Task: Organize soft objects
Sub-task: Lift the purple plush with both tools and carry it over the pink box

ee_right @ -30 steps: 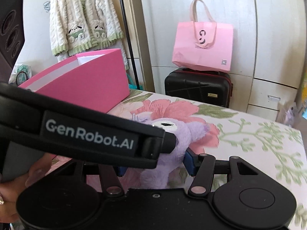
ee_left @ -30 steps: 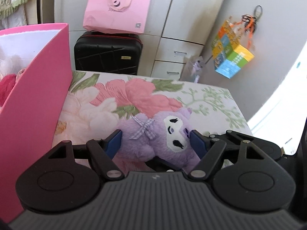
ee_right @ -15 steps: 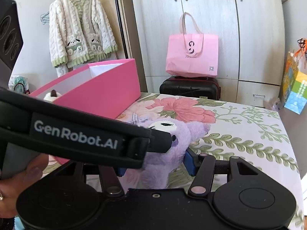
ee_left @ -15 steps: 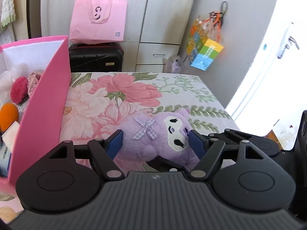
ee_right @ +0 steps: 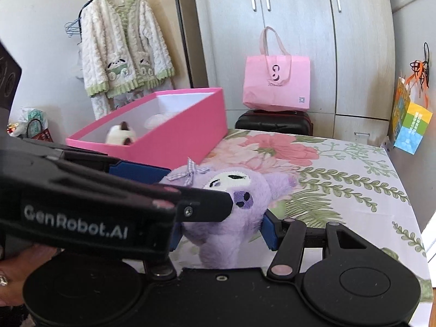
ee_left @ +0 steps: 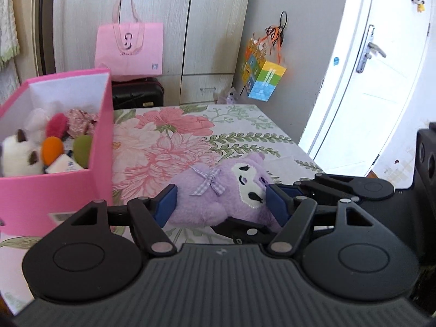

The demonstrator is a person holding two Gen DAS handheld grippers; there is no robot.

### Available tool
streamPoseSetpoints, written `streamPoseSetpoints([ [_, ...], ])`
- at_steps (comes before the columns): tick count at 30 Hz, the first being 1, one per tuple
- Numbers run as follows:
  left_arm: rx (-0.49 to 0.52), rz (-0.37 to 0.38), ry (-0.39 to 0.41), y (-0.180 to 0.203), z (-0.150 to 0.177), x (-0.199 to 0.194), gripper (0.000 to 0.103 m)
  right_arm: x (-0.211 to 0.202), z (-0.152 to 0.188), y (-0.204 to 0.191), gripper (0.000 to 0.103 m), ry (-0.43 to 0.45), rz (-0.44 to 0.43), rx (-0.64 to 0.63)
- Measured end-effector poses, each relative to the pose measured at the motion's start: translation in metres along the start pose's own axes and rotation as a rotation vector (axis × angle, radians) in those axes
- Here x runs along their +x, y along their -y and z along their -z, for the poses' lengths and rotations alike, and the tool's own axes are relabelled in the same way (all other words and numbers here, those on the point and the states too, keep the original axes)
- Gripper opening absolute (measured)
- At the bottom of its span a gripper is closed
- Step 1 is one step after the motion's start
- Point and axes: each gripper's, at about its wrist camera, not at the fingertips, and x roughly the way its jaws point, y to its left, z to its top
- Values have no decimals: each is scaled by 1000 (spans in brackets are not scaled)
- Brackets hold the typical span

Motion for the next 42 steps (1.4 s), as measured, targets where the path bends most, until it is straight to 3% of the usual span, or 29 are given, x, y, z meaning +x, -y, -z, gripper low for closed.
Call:
streamPoseSetpoints([
  [10,21,-42,108,-18,-14,-75,70,-34,-28,-58,63,74,-30,-127],
  [19,19,-136,188,-52,-51,-95,70,-14,-77,-87,65,161,-96,-226],
  [31,-122,-192,188,-138,-103,-54,71,74,-143,-85,66,139,-238,-204],
  [42,-266,-207,89,-196,-100,11,72,160,-157,-83,66,10,-260,-291],
])
